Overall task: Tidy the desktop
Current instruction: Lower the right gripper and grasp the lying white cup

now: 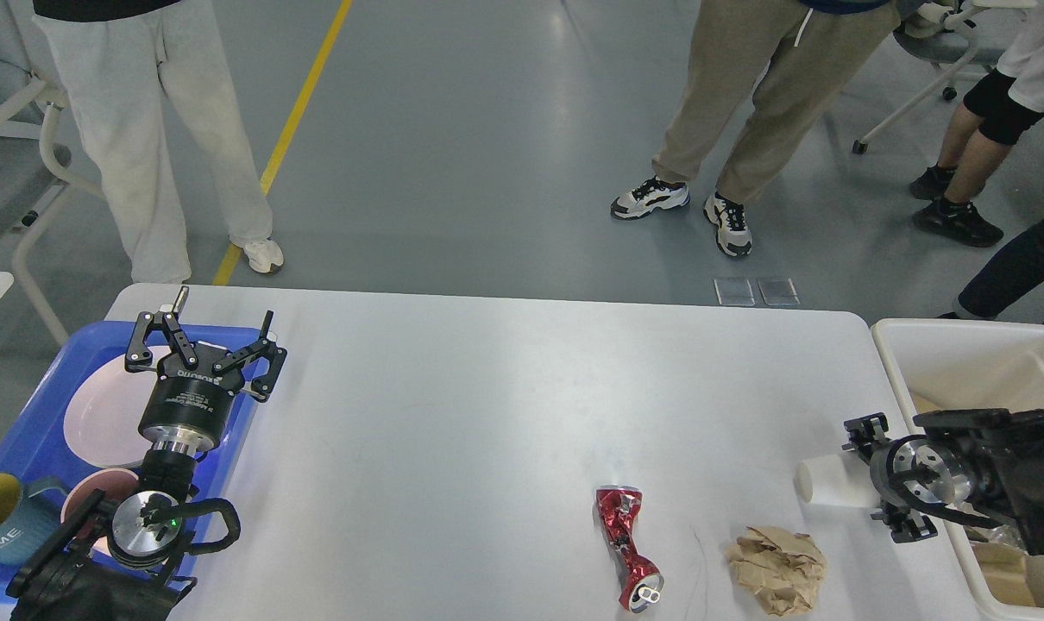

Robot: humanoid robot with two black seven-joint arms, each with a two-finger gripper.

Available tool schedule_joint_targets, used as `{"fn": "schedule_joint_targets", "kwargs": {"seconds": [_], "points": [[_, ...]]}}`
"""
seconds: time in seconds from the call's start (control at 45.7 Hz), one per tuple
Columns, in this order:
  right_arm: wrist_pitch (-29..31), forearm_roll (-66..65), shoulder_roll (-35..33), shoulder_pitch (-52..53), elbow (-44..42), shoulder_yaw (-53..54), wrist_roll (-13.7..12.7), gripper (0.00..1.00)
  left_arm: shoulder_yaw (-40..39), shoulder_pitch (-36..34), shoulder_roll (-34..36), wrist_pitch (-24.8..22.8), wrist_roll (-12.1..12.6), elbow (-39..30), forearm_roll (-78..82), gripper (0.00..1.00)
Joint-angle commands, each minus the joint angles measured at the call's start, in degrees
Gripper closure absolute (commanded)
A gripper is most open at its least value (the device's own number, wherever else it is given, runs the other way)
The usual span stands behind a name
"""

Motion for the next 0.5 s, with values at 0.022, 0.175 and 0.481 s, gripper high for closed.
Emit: {"fn": "schedule_joint_targets", "kwargs": {"seconds": [0.022,0.175,0.481], "points": [[0.2,-0.1,0.0,-0.1,0.3,1.1,-0.3,0.16,0.0,0.0,0.0,0.0,0.0,0.0,0.0,0.04],[0.9,-0.6,-0.2,0.0,0.9,1.1,-0.2,0.55,-0.1,0.0,0.0,0.0,0.1,0.0,0.0,0.04],[0.9,-7.2,-0.7,0.4,2.1,1.1,-1.2,1.0,0.0,0.0,0.0,0.0,0.0,0.0,0.0,0.04]]}}
